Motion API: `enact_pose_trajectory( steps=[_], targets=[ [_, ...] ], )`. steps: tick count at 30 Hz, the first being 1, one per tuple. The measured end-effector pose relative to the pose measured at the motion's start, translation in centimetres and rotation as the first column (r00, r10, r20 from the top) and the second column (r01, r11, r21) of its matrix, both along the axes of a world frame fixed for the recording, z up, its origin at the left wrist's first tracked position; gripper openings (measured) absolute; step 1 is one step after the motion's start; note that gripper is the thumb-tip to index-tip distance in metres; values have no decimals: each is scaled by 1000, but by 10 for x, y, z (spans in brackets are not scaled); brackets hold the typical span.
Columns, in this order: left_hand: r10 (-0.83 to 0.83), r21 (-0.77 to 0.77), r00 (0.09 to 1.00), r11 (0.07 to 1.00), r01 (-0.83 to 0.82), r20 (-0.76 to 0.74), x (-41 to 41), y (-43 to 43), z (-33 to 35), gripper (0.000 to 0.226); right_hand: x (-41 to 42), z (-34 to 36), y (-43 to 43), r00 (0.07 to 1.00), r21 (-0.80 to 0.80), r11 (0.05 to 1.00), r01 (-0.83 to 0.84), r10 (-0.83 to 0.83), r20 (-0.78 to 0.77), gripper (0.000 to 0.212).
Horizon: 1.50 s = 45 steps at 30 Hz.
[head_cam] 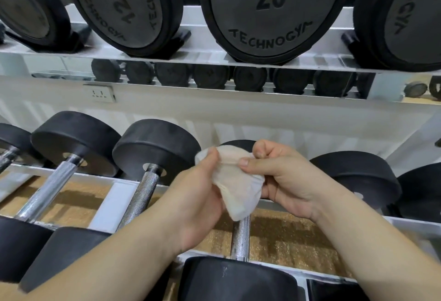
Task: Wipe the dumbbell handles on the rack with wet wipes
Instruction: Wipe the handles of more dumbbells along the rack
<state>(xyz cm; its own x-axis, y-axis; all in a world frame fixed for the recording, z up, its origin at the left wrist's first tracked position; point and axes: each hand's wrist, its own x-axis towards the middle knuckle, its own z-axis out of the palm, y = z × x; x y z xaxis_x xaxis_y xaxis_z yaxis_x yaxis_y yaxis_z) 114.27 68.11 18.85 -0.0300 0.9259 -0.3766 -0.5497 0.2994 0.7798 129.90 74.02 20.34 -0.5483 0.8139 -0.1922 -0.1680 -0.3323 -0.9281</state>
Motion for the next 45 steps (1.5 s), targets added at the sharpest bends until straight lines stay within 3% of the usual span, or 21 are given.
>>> enact_pose_trajectory(
  steps=[3, 7, 9, 12, 14, 17, 19, 21, 26, 28, 30, 32, 34, 36, 39, 42, 44, 45],
  targets=[
    [156, 41, 970, 988, -151, -188, -12, 1, 3, 47, 4, -1, 3, 996, 38, 998, 40, -43, 83, 33],
    [329, 82, 731, 932, -352, -599, -38, 4, 8, 43, 8, 1, 3, 974, 203, 978, 43, -86, 208, 22],
    [186, 64, 615, 975, -215, -766, -44, 2, 8, 53, 9, 1, 7, 965, 342, 929, 143, -207, 160, 19],
    [-101, -117, 510, 993, 2, -854, -34, -2, -4, 30, 10, -7, 17, 871, 602, 738, 304, -471, 137, 16],
    [-193, -195, 475, 980, 45, -858, -21, 5, -18, 19, 11, -14, 22, 802, 758, 619, 205, -551, 233, 23],
    [-303, -289, 538, 951, 112, -787, 2, 19, -39, 14, 13, -21, 23, 741, 739, 667, -95, -448, 500, 49],
    [-345, -339, 689, 928, 152, -637, 11, 25, -47, 21, 14, -22, 26, 729, 715, 686, -134, -421, 540, 51],
    [-397, -412, 828, 883, 226, -397, 15, 20, -43, 32, 15, -22, 29, 733, 724, 681, -115, -434, 525, 45],
    [-575, -511, 792, 753, 415, -204, 8, 11, -39, 48, 19, -23, 34, 735, 725, 675, -138, -420, 532, 39],
    [-525, -512, 840, 764, 394, -136, 9, 17, -41, 44, 21, -23, 37, 737, 729, 670, -139, -421, 529, 37],
    [-334, -434, 942, 852, 294, -17, 9, 32, -45, 36, 21, -24, 39, 744, 735, 665, -134, -422, 518, 37],
    [-136, -361, 987, 919, 157, 84, 9, 42, -42, 34, 20, -24, 41, 754, 740, 659, -133, -417, 507, 36],
    [-145, -313, 986, 936, 163, 78, 13, 38, -41, 28, 22, -26, 42, 760, 734, 664, -142, -403, 511, 37],
    [-259, -398, 964, 880, 261, 60, 15, 27, -45, 29, 23, -26, 42, 768, 726, 672, -145, -386, 511, 37],
    [-380, -377, 919, 871, 315, -108, 10, 18, -50, 37, 23, -27, 42, 776, 729, 669, -146, -380, 504, 41],
    [-242, -256, 965, 944, 209, -101, 9, 34, -38, 23, 21, -29, 43, 773, 741, 652, -158, -386, 504, 49],
    [-166, -218, 976, 967, 132, -142, 15, 36, -37, 28, 22, -30, 43, 768, 735, 655, -174, -377, 518, 51],
    [-204, -231, 959, 960, 156, -198, 17, 33, -41, 32, 23, -30, 43, 768, 733, 657, -177, -374, 520, 51]
  ],
)
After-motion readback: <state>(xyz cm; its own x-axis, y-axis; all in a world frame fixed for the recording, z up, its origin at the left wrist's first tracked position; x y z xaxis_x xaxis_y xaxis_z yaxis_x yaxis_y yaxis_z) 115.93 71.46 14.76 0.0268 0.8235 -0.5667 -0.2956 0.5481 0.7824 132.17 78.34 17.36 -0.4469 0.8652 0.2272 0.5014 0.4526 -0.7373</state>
